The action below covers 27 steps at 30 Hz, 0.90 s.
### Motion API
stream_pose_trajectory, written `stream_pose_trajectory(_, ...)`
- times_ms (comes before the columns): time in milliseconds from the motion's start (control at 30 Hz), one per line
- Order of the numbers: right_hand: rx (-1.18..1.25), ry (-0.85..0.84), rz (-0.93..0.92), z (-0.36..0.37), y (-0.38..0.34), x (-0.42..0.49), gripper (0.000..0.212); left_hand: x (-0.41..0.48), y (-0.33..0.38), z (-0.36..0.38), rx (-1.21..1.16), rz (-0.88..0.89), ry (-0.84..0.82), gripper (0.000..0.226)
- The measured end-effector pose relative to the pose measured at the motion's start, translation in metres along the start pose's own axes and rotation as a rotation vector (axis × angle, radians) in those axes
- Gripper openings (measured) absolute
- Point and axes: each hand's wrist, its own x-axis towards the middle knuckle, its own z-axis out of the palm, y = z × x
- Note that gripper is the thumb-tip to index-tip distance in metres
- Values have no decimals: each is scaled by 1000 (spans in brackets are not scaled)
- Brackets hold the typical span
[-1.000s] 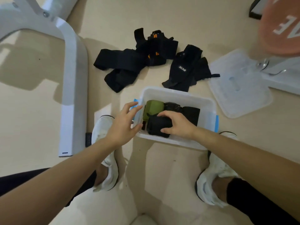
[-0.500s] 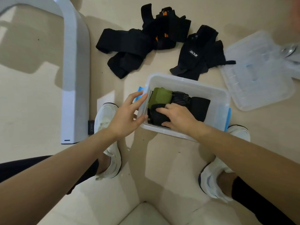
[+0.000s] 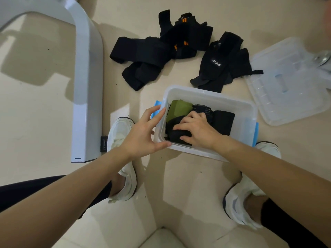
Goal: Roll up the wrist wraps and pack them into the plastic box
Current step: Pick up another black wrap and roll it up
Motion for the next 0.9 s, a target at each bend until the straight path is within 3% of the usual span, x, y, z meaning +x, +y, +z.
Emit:
stream_pose_trajectory(167, -168, -108, 4, -9, -12, 16, 59, -2, 5, -4, 38, -51, -42, 108)
stream_pose_trajectory(267, -54, -163, 51, -18, -9, 12, 61, 0, 12, -9, 202, -107, -80, 109)
stream_pose_trajectory(333, 37, -144, 66, -25, -6, 1, 58, 2, 16, -11, 310, -92, -22, 103)
stream_pose_trajectory(433, 140, 53, 91, -42, 1, -18, 40, 8, 18, -14, 334, -63, 118, 80)
stream_pose_trajectory(533, 191, 459, 142, -62, 19, -26, 20, 26, 21, -16, 344, -27, 181, 56)
stream_pose_trajectory(633, 225, 658, 325, -91, 44, -20, 14, 56, 30, -18, 346, -14, 200, 51)
stream_pose_trajectory(733, 263, 575, 462, -107, 85, -11, 23, 93, 40, -21, 394, -10, 149, 57)
stream_pose_trajectory(900, 356, 284, 564, -117, 146, 10, 54, 140, 47, -14, 276, -31, -152, 45)
